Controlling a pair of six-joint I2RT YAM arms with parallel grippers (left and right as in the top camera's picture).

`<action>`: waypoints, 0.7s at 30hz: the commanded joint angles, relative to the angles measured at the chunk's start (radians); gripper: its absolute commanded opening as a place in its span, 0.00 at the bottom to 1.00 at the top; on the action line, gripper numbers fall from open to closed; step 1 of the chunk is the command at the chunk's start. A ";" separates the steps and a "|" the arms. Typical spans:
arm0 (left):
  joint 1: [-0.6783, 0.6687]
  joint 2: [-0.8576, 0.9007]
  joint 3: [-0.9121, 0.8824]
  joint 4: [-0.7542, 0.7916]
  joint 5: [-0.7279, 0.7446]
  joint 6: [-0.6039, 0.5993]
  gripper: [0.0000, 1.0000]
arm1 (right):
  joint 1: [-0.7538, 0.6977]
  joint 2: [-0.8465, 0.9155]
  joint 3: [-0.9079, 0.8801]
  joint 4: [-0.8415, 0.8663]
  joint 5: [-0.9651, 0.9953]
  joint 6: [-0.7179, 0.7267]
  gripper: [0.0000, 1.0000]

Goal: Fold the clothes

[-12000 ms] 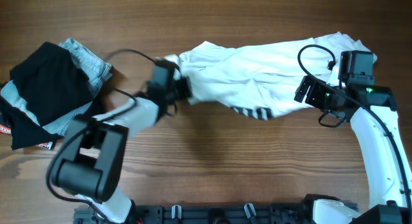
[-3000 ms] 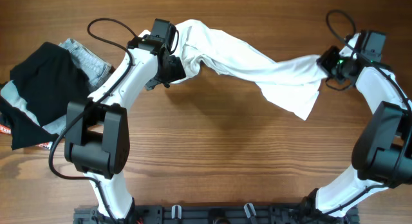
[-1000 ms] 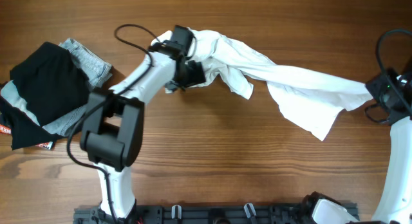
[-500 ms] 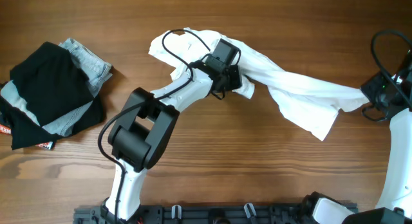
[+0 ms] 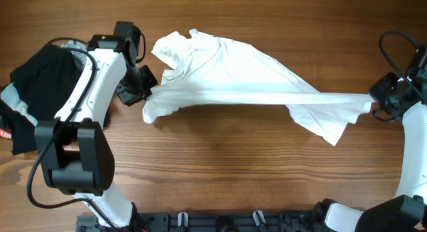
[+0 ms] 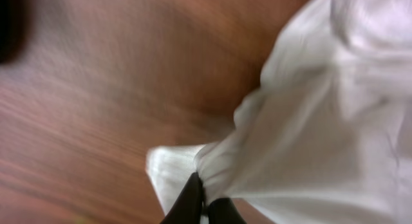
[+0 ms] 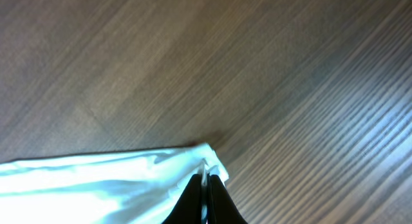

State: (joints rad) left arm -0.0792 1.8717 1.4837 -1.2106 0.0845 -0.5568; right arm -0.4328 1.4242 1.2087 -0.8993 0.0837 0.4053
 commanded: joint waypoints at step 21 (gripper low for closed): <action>-0.286 -0.003 -0.292 0.259 0.033 -0.035 0.71 | -0.004 0.008 0.010 -0.035 0.058 -0.013 0.04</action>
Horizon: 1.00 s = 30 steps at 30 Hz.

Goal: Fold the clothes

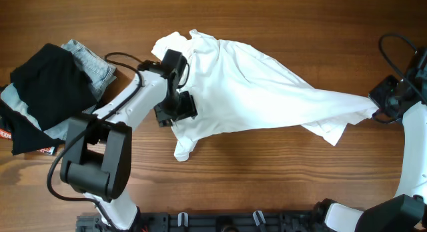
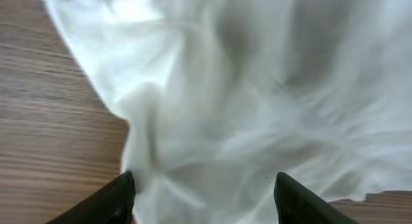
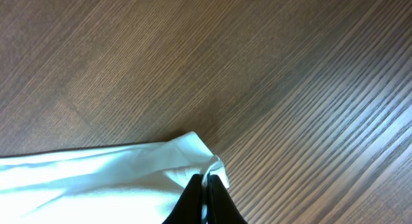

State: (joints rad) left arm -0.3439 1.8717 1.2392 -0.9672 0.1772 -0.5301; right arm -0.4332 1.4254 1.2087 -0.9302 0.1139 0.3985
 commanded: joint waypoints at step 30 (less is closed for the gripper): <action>0.156 -0.351 0.085 0.024 -0.081 0.108 0.04 | -0.004 -0.041 0.092 -0.048 -0.325 -0.191 0.04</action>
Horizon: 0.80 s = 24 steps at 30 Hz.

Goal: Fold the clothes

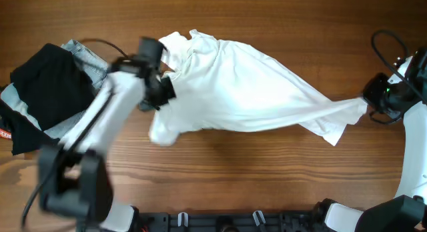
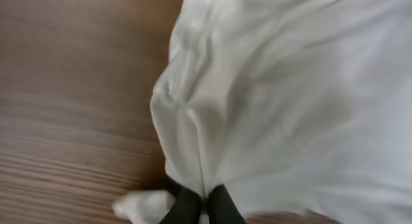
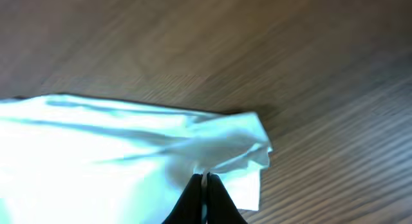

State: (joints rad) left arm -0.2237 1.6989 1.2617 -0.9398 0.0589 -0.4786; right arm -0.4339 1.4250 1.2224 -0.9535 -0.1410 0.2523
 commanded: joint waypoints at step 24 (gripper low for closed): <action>0.176 -0.738 0.352 0.004 -0.085 0.105 0.04 | -0.003 -0.249 0.583 -0.150 0.044 -0.055 0.04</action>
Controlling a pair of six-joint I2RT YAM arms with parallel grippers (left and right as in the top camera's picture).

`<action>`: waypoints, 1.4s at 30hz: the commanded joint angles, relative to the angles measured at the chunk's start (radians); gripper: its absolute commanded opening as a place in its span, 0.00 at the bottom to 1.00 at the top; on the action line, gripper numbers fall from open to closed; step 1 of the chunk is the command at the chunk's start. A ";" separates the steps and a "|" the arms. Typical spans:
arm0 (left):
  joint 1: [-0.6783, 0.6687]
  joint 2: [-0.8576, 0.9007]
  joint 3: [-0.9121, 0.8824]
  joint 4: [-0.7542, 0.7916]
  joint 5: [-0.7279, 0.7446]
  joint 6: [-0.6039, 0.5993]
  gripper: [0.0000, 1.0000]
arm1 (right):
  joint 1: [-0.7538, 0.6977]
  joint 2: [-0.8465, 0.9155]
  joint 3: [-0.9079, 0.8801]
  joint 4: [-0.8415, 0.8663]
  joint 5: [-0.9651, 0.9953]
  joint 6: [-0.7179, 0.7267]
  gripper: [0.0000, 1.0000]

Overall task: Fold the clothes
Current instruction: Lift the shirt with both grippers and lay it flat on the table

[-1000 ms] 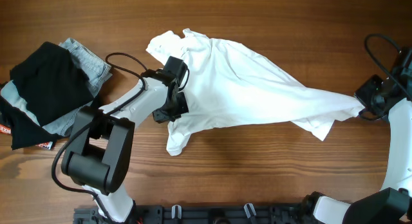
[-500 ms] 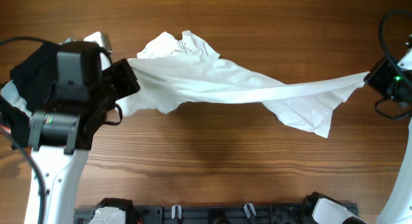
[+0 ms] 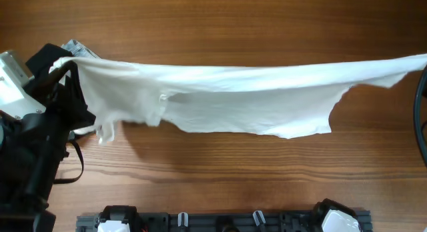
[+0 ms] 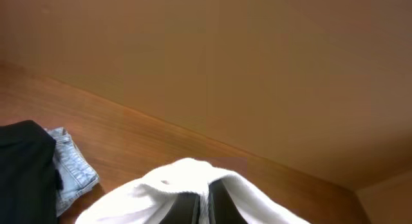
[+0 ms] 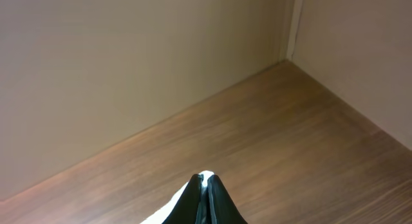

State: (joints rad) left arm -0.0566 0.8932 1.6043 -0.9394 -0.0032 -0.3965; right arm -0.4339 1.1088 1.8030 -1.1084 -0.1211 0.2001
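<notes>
A white shirt (image 3: 233, 92) hangs stretched wide above the wooden table (image 3: 220, 179), spanning almost the whole overhead view. My left gripper (image 4: 201, 197) is shut on its left end, white cloth (image 4: 167, 185) bulging over the black fingers. My right gripper (image 5: 205, 180) is shut on the right end, only a small white tip showing between its fingers. In the overhead view the left arm (image 3: 33, 132) sits at the left edge; the right gripper is beyond the frame's right edge there.
A pile of dark clothing (image 4: 22, 166) and a light blue denim piece (image 4: 71, 176) lie at the table's left. A sliver of that denim (image 3: 79, 49) shows above the shirt's left end. The back wall rises behind the table.
The shirt has gone from lying bunched on the table to hanging lifted and spread between both grippers. The left arm has shifted to the far left and the right end has moved out of frame.
First the shirt lay stretched along the table, both grippers shut on its ends. Then the left gripper stood open over the shirt's middle-left. After that it was shut on cloth near the collar side. Now both grippers hold the shirt raised and taut.
</notes>
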 commanded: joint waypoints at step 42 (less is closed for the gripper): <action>-0.093 1.164 -0.007 -0.599 0.162 0.101 0.04 | 0.098 0.776 -0.278 -0.207 0.257 -0.017 0.04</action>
State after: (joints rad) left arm -0.1429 2.0560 1.7054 -1.5238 0.2066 -0.3191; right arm -0.3355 1.8774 1.6005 -1.2991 -0.0071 0.0933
